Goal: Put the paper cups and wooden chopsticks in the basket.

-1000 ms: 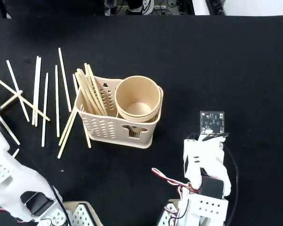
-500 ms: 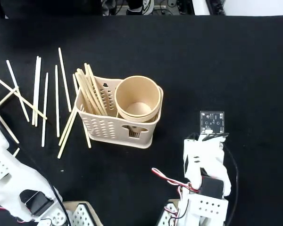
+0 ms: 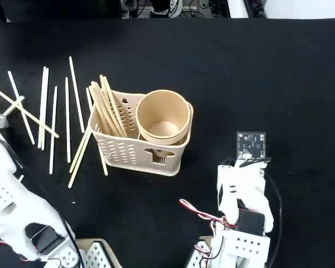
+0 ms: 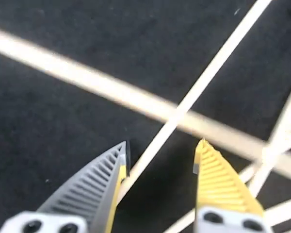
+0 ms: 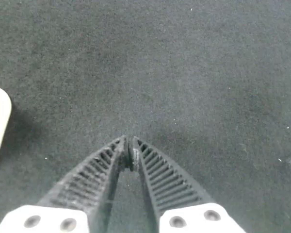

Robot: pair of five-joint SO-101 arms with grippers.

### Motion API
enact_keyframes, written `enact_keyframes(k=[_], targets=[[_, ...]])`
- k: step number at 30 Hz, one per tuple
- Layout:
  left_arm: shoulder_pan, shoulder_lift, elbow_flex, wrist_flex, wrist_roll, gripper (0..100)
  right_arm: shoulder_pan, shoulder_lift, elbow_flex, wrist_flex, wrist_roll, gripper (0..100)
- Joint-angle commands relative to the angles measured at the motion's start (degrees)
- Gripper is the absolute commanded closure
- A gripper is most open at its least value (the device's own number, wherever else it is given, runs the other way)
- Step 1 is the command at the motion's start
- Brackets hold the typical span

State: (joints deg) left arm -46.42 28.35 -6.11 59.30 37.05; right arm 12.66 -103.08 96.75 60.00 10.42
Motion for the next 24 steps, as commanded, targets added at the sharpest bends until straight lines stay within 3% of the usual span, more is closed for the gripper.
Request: enact_keyframes(k=[1, 12, 21, 24], targets=[[0.31, -0.97, -2.59, 1.05, 2.37, 77, -0.26, -3.91, -0.22, 0.26, -0.35, 98.4], [-0.13, -3.25, -19.82, 21.27, 2.46, 77, -0.26, -3.91, -0.22, 0.26, -0.35, 98.4], [-1.98, 7.74, -22.55, 17.67, 1.41, 77, -0.26, -3.91, -0.22, 0.35, -0.35, 98.4], [-1.54, 13.27, -25.1, 16.79, -4.4, 78, -0.26, -3.91, -0.22, 0.35, -0.35, 98.5]])
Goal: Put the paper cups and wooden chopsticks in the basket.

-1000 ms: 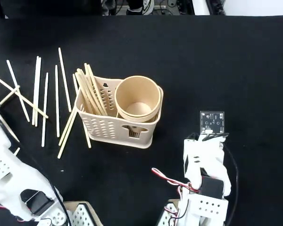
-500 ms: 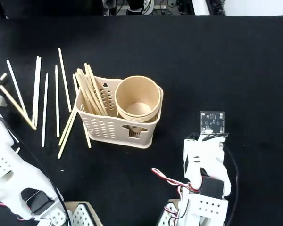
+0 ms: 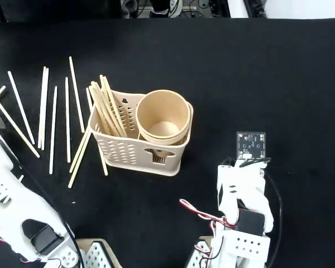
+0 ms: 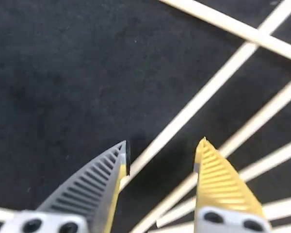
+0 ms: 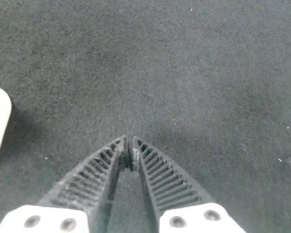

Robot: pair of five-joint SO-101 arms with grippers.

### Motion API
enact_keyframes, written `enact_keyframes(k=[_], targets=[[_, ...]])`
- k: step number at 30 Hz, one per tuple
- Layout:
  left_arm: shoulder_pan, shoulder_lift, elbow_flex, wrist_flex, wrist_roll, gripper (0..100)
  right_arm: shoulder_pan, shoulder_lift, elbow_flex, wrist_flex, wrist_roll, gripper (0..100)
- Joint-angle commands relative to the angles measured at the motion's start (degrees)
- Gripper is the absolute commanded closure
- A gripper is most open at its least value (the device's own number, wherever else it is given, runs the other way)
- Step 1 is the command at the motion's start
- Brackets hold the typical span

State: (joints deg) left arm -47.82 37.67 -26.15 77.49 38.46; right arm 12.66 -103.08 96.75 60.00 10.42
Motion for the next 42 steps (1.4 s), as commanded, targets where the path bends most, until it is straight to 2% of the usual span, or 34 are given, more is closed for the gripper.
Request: enact_keyframes(k=[1, 4, 8, 10, 14, 17, 23, 32, 37, 42], targets=[[-0.13, 5.8, -6.64, -1.23, -7.3, 78, -0.26, -3.91, -0.22, 0.35, -0.35, 98.5], [-0.75, 10.55, -11.3, 0.7, -8.62, 79, -0.26, -3.91, -0.22, 0.35, -0.35, 98.4], [-1.71, 13.71, -20.97, 6.33, -10.81, 98, -0.26, -3.91, -0.22, 0.35, -0.35, 98.4], [-1.36, 13.98, -26.15, 11.43, -13.54, 96, -0.26, -3.91, -0.22, 0.35, -0.35, 98.4], [0.22, 13.98, -37.67, 23.3, -14.07, 97, -0.26, -3.91, -0.22, 0.35, -0.35, 98.4], [1.45, 13.19, -39.6, 23.65, -14.86, 97, -0.35, -3.91, -0.22, 0.35, -0.35, 98.4], [4.26, 4.13, -28.97, 23.65, -15.21, 97, -0.35, -3.91, -0.22, 0.35, -0.35, 98.4], [10.24, -22.68, -8.04, 23.3, -15.38, 97, -0.35, -3.91, -0.22, 0.35, -0.35, 98.4], [13.23, -37.8, -1.54, 23.21, -15.38, 97, -0.35, -3.91, -0.22, 0.35, -0.35, 98.4], [19.56, -50.73, 2.24, 23.12, -15.38, 97, -0.26, -3.91, -0.22, 0.35, -0.35, 98.4]])
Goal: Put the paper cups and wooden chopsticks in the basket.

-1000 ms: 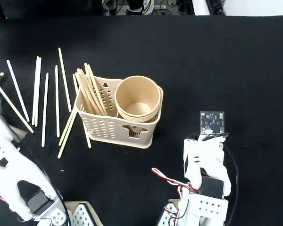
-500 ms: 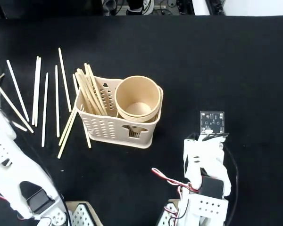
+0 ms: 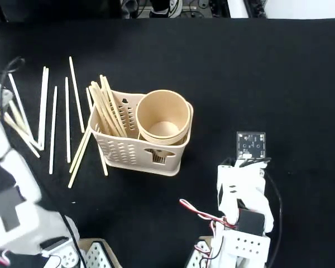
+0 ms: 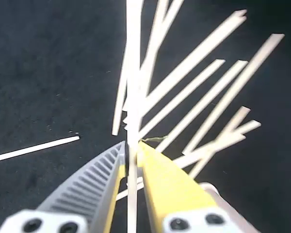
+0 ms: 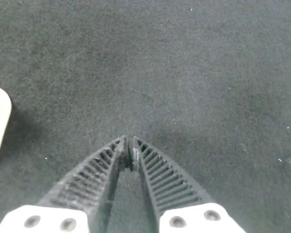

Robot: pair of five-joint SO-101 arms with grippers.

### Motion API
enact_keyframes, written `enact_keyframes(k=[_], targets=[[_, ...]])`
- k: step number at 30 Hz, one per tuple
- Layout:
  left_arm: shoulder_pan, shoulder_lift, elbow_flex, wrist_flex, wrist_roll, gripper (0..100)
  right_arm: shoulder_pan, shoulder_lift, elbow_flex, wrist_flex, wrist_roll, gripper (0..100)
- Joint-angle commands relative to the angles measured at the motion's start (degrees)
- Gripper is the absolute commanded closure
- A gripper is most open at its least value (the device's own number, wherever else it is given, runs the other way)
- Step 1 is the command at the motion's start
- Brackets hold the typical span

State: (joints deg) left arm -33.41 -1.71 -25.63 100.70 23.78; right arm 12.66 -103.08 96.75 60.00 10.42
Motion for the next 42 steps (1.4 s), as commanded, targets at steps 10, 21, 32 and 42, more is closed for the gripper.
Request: enact_keyframes(k=[10, 21, 32, 42], targets=[[17.8, -39.38, 22.37, -19.52, -0.62, 97, -0.26, -3.91, -0.22, 0.35, -0.35, 98.5], [26.33, -82.29, 71.78, -65.58, -0.7, 97, -0.26, -3.91, -0.22, 0.35, -0.35, 98.4], [39.25, -92.48, 92.26, -72.88, -8.97, 97, -0.26, -3.91, -0.22, 0.35, -0.35, 98.4], [39.43, -92.31, 96.92, -70.42, -13.36, 89, -0.26, -3.91, -0.22, 0.35, -0.35, 98.4]])
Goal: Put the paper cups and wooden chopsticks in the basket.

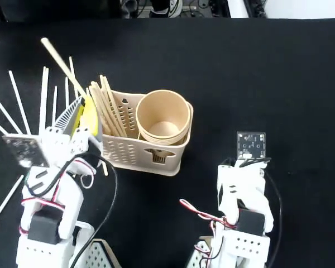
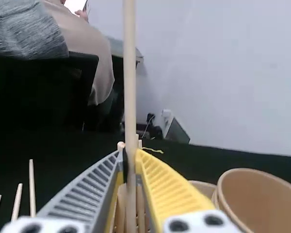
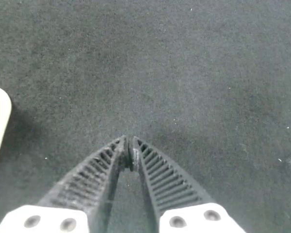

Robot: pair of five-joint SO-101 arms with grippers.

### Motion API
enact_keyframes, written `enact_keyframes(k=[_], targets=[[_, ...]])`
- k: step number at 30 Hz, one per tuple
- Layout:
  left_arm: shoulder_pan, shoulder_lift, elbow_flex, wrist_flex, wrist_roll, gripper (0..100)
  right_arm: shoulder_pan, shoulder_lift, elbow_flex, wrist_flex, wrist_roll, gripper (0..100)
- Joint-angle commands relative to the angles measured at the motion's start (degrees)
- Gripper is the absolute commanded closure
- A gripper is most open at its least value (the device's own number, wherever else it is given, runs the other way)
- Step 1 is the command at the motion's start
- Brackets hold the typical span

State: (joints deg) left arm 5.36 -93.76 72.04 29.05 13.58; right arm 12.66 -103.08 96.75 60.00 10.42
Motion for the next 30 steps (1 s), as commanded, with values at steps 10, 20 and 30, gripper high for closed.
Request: enact_keyframes(k=[10, 20, 30], targets=[[-11.3, 13.89, -31.6, 27.69, -0.18, 81, -0.26, -3.91, -0.22, 0.35, -0.35, 98.4], [-37.76, 56.62, -57.54, 45.01, -0.7, 81, -0.26, -3.91, -0.22, 0.35, -0.35, 98.4], [-49.45, 90.29, -67.38, 40.26, -6.42, 79, -0.26, -3.91, -0.22, 0.35, -0.35, 98.4]])
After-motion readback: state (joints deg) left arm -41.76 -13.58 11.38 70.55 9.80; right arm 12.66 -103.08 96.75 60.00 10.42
